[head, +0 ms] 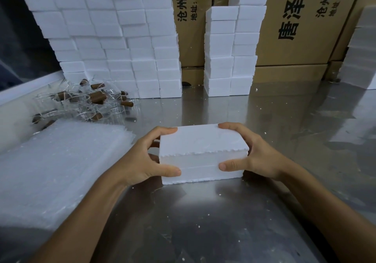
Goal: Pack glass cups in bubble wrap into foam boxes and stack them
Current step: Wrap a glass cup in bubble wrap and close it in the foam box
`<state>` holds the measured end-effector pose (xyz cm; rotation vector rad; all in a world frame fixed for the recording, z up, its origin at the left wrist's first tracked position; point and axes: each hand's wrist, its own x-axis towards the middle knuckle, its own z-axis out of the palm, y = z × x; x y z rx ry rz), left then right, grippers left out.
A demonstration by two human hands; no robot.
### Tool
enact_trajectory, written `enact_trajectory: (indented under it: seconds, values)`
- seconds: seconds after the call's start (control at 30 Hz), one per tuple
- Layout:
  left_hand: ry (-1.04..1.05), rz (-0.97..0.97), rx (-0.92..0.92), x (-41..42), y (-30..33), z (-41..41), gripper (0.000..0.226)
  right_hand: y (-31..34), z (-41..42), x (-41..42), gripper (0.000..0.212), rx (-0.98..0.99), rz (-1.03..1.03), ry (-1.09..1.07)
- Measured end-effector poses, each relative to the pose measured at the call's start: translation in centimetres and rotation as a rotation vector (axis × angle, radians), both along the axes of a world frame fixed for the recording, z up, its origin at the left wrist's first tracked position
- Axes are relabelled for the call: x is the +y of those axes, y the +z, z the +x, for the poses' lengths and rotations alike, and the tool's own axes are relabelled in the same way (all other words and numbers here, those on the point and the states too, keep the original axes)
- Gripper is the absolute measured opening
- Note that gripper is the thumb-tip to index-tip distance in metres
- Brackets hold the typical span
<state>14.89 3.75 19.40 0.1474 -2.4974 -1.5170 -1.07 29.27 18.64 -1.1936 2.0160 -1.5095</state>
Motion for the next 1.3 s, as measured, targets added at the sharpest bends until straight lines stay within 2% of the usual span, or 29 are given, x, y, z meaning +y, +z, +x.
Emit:
enact_trajectory:
  seconds: [0.3, 0.5, 0.6, 0.67, 0.73, 0.77, 0.87, 1.0, 1.13, 1.3]
  values:
    - [0.028, -0.031, 0.039, 0.3, -0.1, -0.2, 0.081, 0.4, -0.2, 0.3, 0.086, 0.021, 0.041, 0.026]
    - [0.076, 0.102, 0.088, 0.3, -0.6, -0.2, 0.101, 0.0, -0.2, -0.1, 0.082, 0.026, -0.005, -0.042]
    - [0.244, 0.208, 0.098, 1.0, -0.7, -0.5, 0.114, -0.1, -0.2, -0.3, 0.082, 0.013, -0.042, -0.101]
    - [0.377, 0.310, 0.094, 1.9, -0.9, -1.1, 0.114, -0.2, -0.1, -0.6, 0.083, 0.008, -0.073, -0.149]
    - [0.434, 0.502, 0.089, 3.1, -1.1, -1.8, 0.103, -0.5, 0.2, -1.0, 0.082, -0.009, -0.127, -0.207]
    - [0.443, 0.610, 0.091, 3.7, -1.1, -2.0, 0.099, -0.6, 0.4, -1.2, 0.082, -0.019, -0.152, -0.229]
    - [0.465, 0.920, 0.140, 5.3, -0.5, -2.4, 0.112, -0.9, 1.5, -1.9, 0.083, 0.031, -0.174, -0.287]
    - [0.394, 1.156, 0.182, 7.2, 0.5, -2.2, 0.094, -0.6, 3.5, -3.3, 0.087, 0.211, -0.133, -0.422]
    - [0.356, 1.147, 0.045, 8.9, 0.7, -2.1, 0.096, -0.6, 5.7, -4.5, 0.089, 0.297, -0.032, -0.490]
    - [0.559, 0.969, 0.031, 7.9, 0.8, -2.1, 0.061, -1.1, 6.4, -4.7, 0.103, 0.392, 0.048, -0.381]
